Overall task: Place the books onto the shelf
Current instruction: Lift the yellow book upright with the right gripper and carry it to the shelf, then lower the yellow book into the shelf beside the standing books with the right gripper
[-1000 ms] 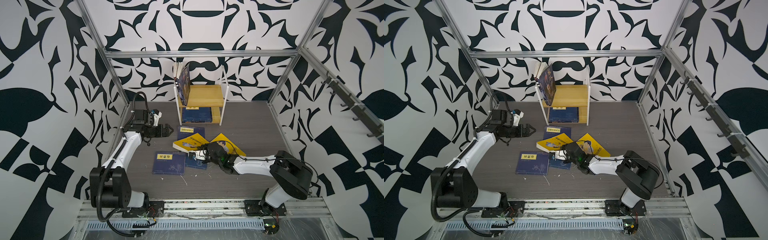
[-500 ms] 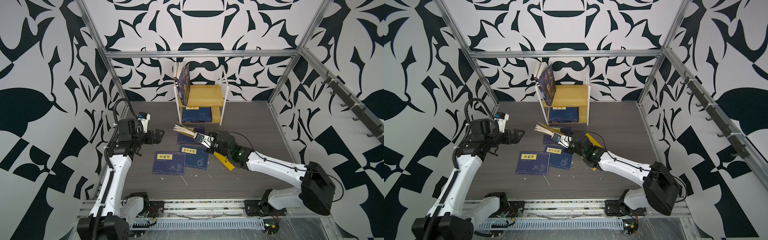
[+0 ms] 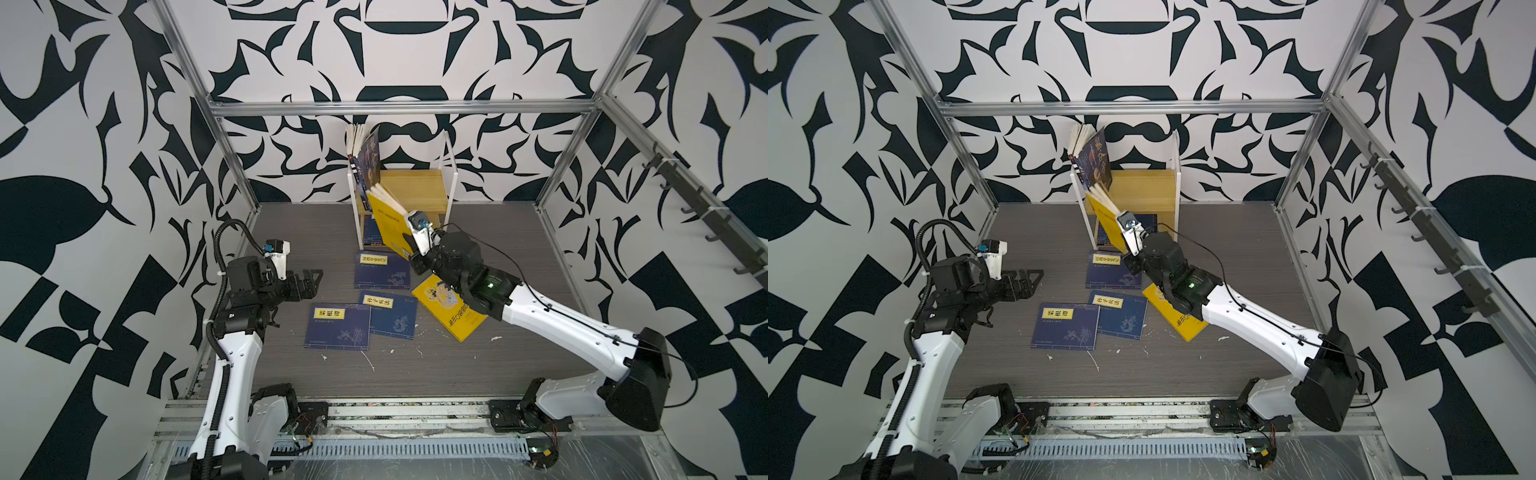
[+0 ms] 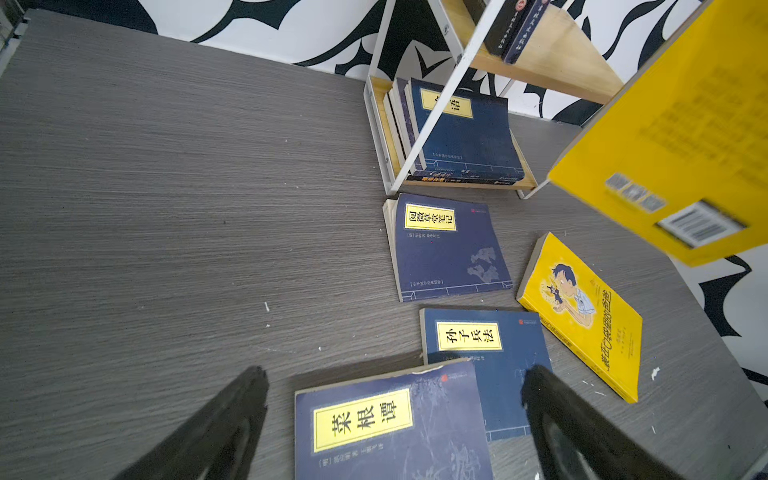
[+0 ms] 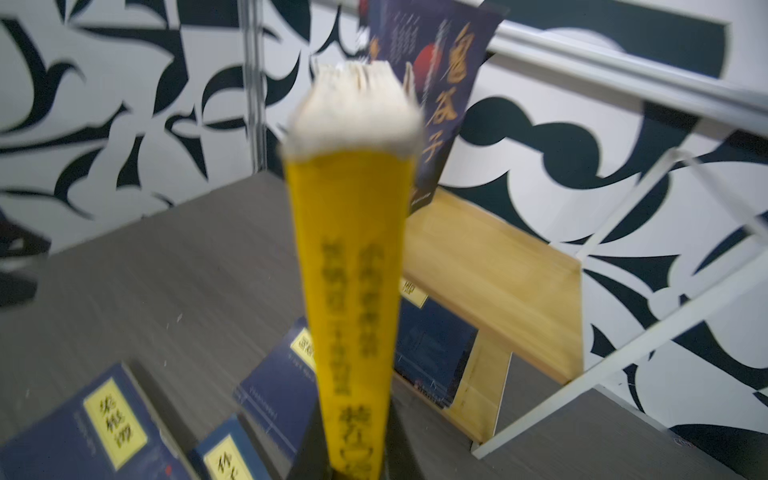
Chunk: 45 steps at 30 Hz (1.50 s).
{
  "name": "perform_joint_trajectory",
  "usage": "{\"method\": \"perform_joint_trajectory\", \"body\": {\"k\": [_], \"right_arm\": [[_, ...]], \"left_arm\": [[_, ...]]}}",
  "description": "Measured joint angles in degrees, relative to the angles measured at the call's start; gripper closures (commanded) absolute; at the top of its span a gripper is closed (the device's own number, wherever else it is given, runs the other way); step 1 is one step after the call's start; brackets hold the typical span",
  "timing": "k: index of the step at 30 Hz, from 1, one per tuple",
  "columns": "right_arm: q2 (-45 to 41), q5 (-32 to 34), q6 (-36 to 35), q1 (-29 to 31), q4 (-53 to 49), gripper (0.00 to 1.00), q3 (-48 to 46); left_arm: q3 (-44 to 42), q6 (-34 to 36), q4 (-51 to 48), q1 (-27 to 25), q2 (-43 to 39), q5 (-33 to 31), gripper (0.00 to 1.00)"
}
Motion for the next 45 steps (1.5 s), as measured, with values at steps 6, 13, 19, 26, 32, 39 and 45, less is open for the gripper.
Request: {"method": "perform_joint_trajectory", "body": {"k": [6,13,19,26,32,39,45], "right_arm": [[-0.81,9.46,6.73,-0.35,1.99,1.0,2.89],[8.22,17.68,9.7,-1.33,7.02,1.0,12.31],[18.12,19.52,11.15,-3.37,11.78,1.0,16.81],[29.7,20.83,12.24,-4.09,10.27,1.0,26.27],[36.15,20.92,13.35,-4.17,7.58,1.0,34.73],[41.22,19.89,14.97,-4.17,3.78,1.0,43.43],[44.57,19.65,14.75,-4.2,2.73,1.0,47.78]], "left_arm": [[-2.95,1.38,1.99,-1.53,-1.05,1.31,0.0],[-3.39,1.57,2.89,-2.64,-2.01,3.21,0.0],[-3.5,1.57,3.48,-3.93,-2.91,2.43,0.0],[-3.5,1.79,3.78,-5.27,-3.08,1.11,0.0],[-3.5,1.51,4.68,-5.68,-3.06,1.53,0.0],[-3.56,0.63,5.33,-5.95,-2.8,2.58,0.0],[-3.56,-0.17,5.9,-6.14,-2.58,3.26,0.0]]}}
